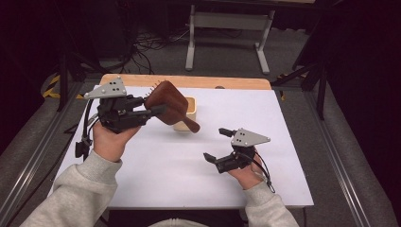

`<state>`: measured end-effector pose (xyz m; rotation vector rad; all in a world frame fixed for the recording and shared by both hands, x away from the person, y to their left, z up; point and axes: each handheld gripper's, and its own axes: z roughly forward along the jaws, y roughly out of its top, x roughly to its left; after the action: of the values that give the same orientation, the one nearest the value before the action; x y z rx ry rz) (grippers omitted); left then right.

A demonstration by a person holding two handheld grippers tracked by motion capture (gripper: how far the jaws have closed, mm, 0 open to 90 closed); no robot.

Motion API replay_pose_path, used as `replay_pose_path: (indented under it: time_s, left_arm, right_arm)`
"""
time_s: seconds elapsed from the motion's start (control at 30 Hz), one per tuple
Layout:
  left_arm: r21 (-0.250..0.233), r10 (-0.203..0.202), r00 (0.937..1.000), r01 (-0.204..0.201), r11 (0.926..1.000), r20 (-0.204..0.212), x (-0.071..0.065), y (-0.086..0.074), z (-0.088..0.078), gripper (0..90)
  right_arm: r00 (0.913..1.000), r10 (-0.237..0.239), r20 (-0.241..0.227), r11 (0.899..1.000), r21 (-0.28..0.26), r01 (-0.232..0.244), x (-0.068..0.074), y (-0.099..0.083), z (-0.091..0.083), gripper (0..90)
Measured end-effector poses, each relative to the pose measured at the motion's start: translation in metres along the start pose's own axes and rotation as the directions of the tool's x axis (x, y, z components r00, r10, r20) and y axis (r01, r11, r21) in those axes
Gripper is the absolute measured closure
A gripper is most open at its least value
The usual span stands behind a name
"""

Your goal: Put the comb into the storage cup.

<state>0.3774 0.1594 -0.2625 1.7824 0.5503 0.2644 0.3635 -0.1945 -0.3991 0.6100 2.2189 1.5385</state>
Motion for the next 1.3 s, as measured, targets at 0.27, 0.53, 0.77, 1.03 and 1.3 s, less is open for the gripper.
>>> replay_pose_path:
  time_s: [0.27, 0.53, 0.77, 1.03, 1.3]
  left_arm:
    - [-0.008, 0.020, 0.9991, -0.020, 0.9998, -0.037, 0.003, 0.011, -0.004, 61.1]
    - [-0.012, 0.030, 0.9967, -0.031, 0.9995, -0.076, 0.008, 0.016, -0.002, 61.1]
    - [-0.019, 0.025, 0.9943, -0.027, 0.9994, -0.104, 0.013, 0.019, 0.001, 61.1]
    - [-0.025, 0.026, 0.9888, -0.030, 0.9992, -0.147, 0.018, 0.022, 0.006, 61.0]
    - [-0.034, 0.018, 0.9836, -0.025, 0.9991, -0.179, 0.025, 0.022, 0.012, 60.9]
  right_arm:
    - [1.0000, 0.006, -0.001, 1.000, -0.002, -0.006, -0.002, -0.001, -0.001, 0.8]
    - [0.9999, 0.010, 0.004, 1.000, -0.003, -0.010, -0.003, -0.001, -0.001, 0.8]
    - [0.9999, 0.010, 0.005, 1.000, -0.004, -0.010, -0.004, -0.001, -0.002, 0.8]
    - [0.9999, 0.010, 0.005, 1.000, -0.007, -0.010, -0.004, -0.001, -0.002, 0.9]
    - [0.9999, 0.010, 0.006, 1.000, -0.010, -0.010, -0.005, -0.001, -0.003, 1.0]
